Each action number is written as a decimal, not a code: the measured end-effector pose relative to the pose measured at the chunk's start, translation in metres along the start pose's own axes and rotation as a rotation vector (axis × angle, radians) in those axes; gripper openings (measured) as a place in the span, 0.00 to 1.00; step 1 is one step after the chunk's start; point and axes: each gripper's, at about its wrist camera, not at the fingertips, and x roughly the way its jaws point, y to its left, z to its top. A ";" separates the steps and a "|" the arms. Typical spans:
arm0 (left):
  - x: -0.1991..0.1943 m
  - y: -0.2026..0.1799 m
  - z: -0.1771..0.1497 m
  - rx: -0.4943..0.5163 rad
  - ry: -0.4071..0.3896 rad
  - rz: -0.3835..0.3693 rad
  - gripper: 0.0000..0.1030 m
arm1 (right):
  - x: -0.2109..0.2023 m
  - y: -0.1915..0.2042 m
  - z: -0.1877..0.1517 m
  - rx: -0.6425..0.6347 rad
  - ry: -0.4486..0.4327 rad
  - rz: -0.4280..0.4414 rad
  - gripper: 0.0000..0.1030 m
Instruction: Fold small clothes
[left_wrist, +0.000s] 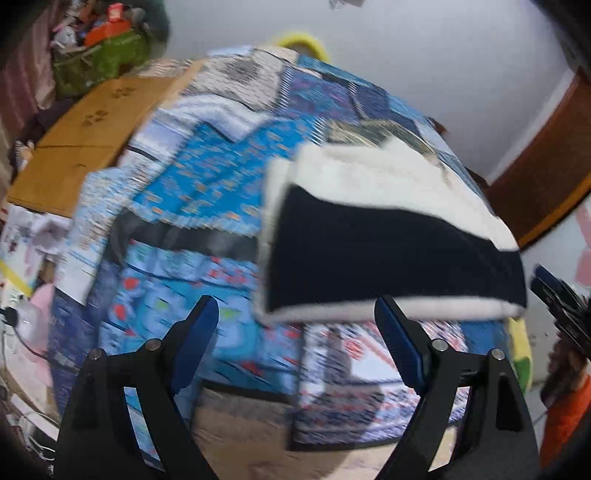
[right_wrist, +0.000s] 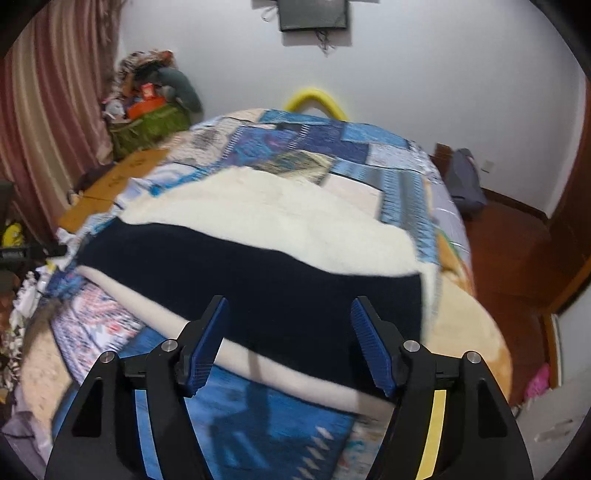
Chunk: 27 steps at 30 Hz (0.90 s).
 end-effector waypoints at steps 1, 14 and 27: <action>0.003 -0.005 -0.003 0.001 0.015 -0.018 0.84 | 0.003 0.005 0.000 -0.003 -0.001 0.011 0.63; 0.059 -0.008 0.003 -0.264 0.117 -0.332 0.85 | 0.061 0.040 -0.022 -0.001 0.103 0.093 0.66; 0.082 0.016 0.037 -0.392 0.041 -0.304 0.29 | 0.053 0.036 -0.019 0.030 0.106 0.123 0.67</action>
